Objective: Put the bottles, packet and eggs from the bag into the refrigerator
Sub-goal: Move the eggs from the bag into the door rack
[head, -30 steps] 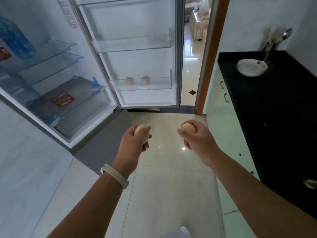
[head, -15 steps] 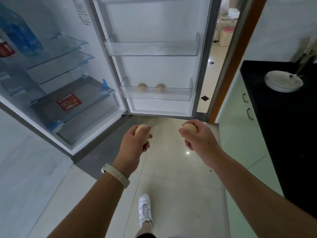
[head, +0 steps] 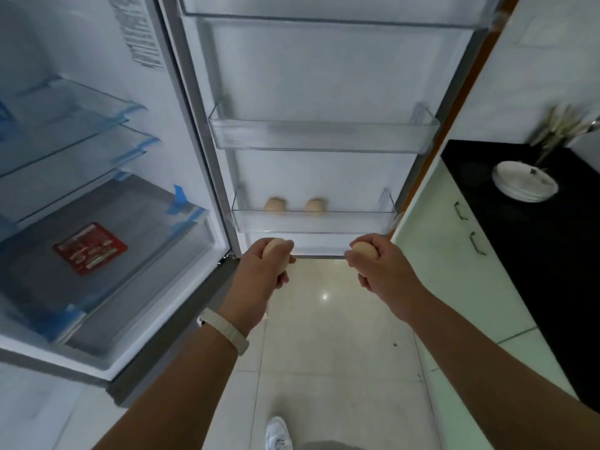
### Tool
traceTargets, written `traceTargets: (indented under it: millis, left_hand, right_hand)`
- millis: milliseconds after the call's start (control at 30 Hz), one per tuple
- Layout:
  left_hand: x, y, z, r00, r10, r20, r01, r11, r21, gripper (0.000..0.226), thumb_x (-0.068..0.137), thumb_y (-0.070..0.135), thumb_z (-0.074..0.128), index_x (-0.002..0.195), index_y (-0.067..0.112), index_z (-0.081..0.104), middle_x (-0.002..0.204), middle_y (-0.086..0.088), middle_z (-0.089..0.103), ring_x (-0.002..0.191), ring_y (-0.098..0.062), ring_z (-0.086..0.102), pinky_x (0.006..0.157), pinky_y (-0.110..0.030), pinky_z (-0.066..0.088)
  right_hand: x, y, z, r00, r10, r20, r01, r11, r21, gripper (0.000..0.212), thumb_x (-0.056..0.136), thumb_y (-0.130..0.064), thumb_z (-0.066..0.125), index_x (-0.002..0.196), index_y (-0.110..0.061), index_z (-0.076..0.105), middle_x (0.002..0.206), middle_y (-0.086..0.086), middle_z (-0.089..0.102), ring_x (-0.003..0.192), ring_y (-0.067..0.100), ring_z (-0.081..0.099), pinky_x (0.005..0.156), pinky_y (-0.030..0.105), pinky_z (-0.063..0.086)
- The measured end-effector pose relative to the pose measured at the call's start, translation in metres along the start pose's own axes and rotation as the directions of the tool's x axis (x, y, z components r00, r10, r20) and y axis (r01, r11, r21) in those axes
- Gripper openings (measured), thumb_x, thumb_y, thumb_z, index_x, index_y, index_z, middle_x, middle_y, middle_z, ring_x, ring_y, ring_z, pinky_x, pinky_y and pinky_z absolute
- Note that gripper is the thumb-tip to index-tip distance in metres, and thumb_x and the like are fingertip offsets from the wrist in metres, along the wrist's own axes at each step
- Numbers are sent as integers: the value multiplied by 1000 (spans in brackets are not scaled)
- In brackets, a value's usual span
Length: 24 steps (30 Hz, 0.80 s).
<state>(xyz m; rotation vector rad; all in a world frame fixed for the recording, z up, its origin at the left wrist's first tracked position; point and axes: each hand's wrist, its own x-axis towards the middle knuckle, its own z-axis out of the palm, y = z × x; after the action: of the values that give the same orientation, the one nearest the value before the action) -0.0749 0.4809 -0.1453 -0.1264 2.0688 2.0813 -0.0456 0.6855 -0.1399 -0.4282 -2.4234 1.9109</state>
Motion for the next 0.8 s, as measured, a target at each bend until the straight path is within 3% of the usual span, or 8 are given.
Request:
traceTargets:
  millis: [300, 467, 600, 733, 800]
  left_hand:
    - [56, 15, -12, 994, -41, 99, 46, 998, -51, 20, 95, 31, 57, 101, 14, 64, 88, -4, 67, 58, -13, 52, 58, -28, 45]
    - [81, 13, -4, 983, -93, 157, 114, 984, -134, 35, 80, 38, 55, 104, 14, 65, 86, -4, 66, 61, -15, 53, 59, -29, 42]
    - [101, 11, 5, 975, -157, 160, 183, 970, -159, 26, 95, 22, 44, 112, 12, 61, 92, -11, 65, 60, -16, 55, 58, -28, 40]
    - [125, 18, 16, 980, -130, 150, 142, 987, -71, 36, 75, 35, 50, 104, 16, 62, 93, -9, 63, 61, -14, 59, 60, -28, 40]
    - [138, 23, 22, 985, -108, 133, 106, 994, 23, 38, 76, 39, 54, 106, 18, 62, 94, -6, 62, 65, -12, 62, 62, -29, 41]
  right_hand:
    - [33, -10, 18, 997, 55, -63, -49, 994, 98, 18, 77, -24, 62, 93, -16, 61, 74, 7, 58, 54, 16, 49, 46, 26, 37]
    - [54, -6, 13, 997, 68, -44, -63, 993, 100, 28, 72, -28, 55, 98, -17, 59, 82, 9, 59, 59, 19, 50, 48, 27, 40]
    - [78, 3, 7, 995, 80, -59, -74, 992, 103, 31, 70, -27, 55, 100, -19, 55, 90, 16, 60, 62, 18, 51, 52, 28, 43]
    - [111, 9, -3, 997, 68, -37, -67, 997, 42, 22, 82, -22, 63, 101, -21, 53, 83, 12, 59, 59, 14, 52, 53, 25, 44]
    - [131, 10, -9, 999, 42, -20, -42, 999, -1, 19, 86, -18, 64, 100, -26, 53, 83, 9, 60, 61, 14, 54, 54, 26, 45]
